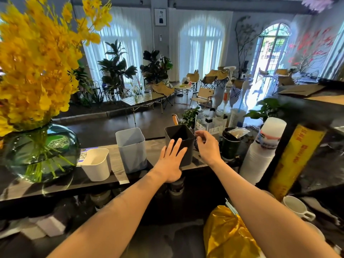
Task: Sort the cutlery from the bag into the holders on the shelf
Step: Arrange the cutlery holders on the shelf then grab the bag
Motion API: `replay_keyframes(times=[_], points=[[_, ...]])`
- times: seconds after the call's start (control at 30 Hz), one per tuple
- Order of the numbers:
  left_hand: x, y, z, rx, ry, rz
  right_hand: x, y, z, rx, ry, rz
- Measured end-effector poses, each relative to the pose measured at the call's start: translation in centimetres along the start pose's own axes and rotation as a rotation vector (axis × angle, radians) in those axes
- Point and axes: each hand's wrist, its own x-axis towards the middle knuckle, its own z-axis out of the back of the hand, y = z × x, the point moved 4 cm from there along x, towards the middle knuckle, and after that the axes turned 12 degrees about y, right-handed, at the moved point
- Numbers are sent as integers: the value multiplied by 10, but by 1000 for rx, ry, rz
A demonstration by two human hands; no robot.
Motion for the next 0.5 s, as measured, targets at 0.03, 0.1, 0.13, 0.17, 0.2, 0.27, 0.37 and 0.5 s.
replay_keyframes(times=[0.03,0.1,0.13,0.17,0.2,0.27,0.37,0.5], points=[[-1,-4,-2,24,-17,-2,-4,-3,0,8,4,0],[-4,-13,-6,73,-44,-11,-13,-7,1,24,2,-7],[-5,-18,-9,92,-49,-17,-17,-8,3,28,-3,-13],[-7,-24,-13,103,-40,-24,-23,-12,4,26,0,-19],[-8,-30,-18,103,-30,-27,-29,-15,6,26,-1,-25],[-11,-39,-24,83,-12,-31,-40,-21,9,34,-1,-32],[-17,-54,-40,47,20,-56,-67,-39,14,54,-15,-56],[-24,-79,-74,-47,58,-110,-124,-86,19,55,-11,-132]])
